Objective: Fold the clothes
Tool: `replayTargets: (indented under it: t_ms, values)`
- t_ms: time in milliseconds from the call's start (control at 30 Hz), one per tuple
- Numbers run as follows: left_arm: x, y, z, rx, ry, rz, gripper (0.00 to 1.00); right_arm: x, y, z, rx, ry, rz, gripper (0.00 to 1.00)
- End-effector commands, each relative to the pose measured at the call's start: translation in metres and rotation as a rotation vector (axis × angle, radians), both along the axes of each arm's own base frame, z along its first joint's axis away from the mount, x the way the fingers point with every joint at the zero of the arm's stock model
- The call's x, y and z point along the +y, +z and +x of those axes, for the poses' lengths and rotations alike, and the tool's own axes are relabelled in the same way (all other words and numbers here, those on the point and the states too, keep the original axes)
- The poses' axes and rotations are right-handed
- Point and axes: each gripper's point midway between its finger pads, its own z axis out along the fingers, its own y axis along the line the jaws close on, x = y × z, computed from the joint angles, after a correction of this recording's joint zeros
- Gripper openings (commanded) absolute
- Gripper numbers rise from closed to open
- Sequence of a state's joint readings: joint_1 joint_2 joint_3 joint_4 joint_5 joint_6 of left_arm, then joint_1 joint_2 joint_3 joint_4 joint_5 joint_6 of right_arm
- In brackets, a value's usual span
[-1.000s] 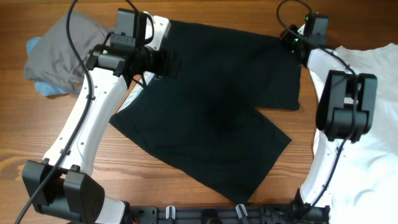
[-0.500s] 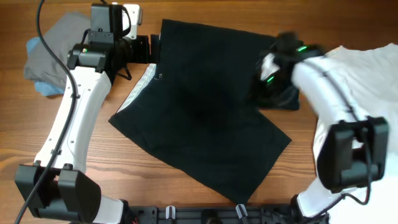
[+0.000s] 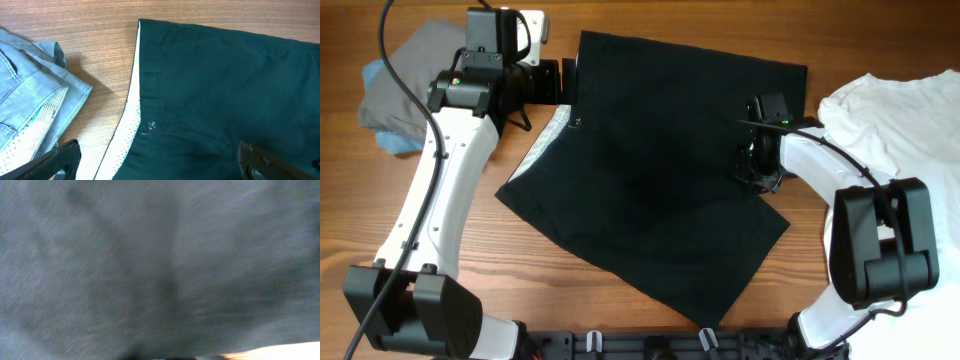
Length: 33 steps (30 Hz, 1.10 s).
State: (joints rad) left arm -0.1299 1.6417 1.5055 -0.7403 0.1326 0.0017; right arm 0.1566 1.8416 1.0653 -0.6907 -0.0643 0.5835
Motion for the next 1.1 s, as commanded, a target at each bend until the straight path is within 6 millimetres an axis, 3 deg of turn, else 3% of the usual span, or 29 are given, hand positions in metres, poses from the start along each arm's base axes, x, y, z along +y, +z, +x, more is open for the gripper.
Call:
replayTargets:
  t_ms: [0, 33, 133, 167, 233, 267, 300, 367, 467, 500, 533, 600, 667, 767, 833, 867, 1000, 1067]
  values:
    - [-0.003, 0.016, 0.001, -0.043, -0.004, -0.024, 1.00, -0.069, -0.029, 0.004, -0.005, -0.116, -0.315, 0.08]
    - [-0.003, 0.017, 0.002, -0.051, -0.004, -0.025, 1.00, -0.068, -0.030, 0.016, -0.040, -0.065, -0.277, 0.08]
    - [-0.004, 0.019, 0.004, -0.062, -0.004, -0.026, 1.00, -0.031, -0.012, 0.032, -0.080, 0.142, -0.071, 0.12]
    - [-0.004, 0.019, 0.004, -0.061, -0.004, -0.026, 1.00, -0.019, -0.003, 0.030, -0.078, 0.174, -0.001, 0.12]
    - [-0.003, 0.017, 0.003, -0.055, -0.004, -0.025, 1.00, 0.030, 0.036, 0.006, -0.059, 0.293, 0.291, 0.16]
    - [-0.003, 0.017, 0.003, -0.053, -0.004, -0.025, 1.00, 0.039, 0.045, -0.006, -0.032, 0.301, 0.355, 0.29]
    - [-0.003, 0.017, 0.003, -0.053, -0.004, -0.025, 1.00, 0.041, 0.047, -0.016, 0.006, 0.301, 0.365, 0.49]
    - [-0.003, 0.017, 0.003, -0.054, -0.004, -0.025, 1.00, 0.036, 0.029, -0.025, 0.024, 0.339, 0.295, 0.72]
    - [-0.003, 0.017, 0.002, -0.050, -0.004, -0.025, 1.00, 0.027, -0.005, -0.023, -0.037, 0.326, 0.173, 0.79]
    - [-0.003, 0.016, 0.002, -0.049, -0.004, -0.024, 1.00, 0.023, -0.012, -0.024, -0.048, 0.315, 0.145, 0.75]
    - [-0.003, 0.016, 0.001, -0.046, -0.004, -0.024, 1.00, 0.012, -0.022, -0.027, -0.046, 0.276, 0.087, 0.49]
    - [-0.003, 0.015, 0.000, -0.040, -0.004, -0.023, 1.00, -0.009, -0.026, -0.025, -0.047, 0.218, -0.012, 0.17]
    - [-0.003, 0.016, 0.001, -0.044, -0.004, -0.024, 1.00, -0.018, -0.023, -0.003, -0.132, 0.189, -0.041, 0.04]
    - [-0.003, 0.017, 0.002, -0.050, -0.004, -0.025, 1.00, -0.030, -0.008, 0.043, -0.323, 0.176, -0.053, 0.05]
    - [-0.003, 0.017, 0.002, -0.051, -0.004, -0.025, 1.00, -0.022, 0.006, 0.062, -0.397, 0.306, -0.053, 0.63]
    - [-0.003, 0.017, 0.002, -0.051, -0.006, -0.023, 1.00, -0.017, 0.013, 0.063, -0.395, 0.339, -0.028, 0.73]
    - [-0.004, 0.019, 0.005, -0.072, -0.026, -0.007, 1.00, 0.005, 0.061, 0.035, -0.330, 0.369, 0.116, 0.74]
    - [-0.011, 0.022, 0.016, -0.123, -0.083, 0.003, 0.83, 0.011, 0.106, 0.019, -0.395, 0.382, 0.149, 0.75]
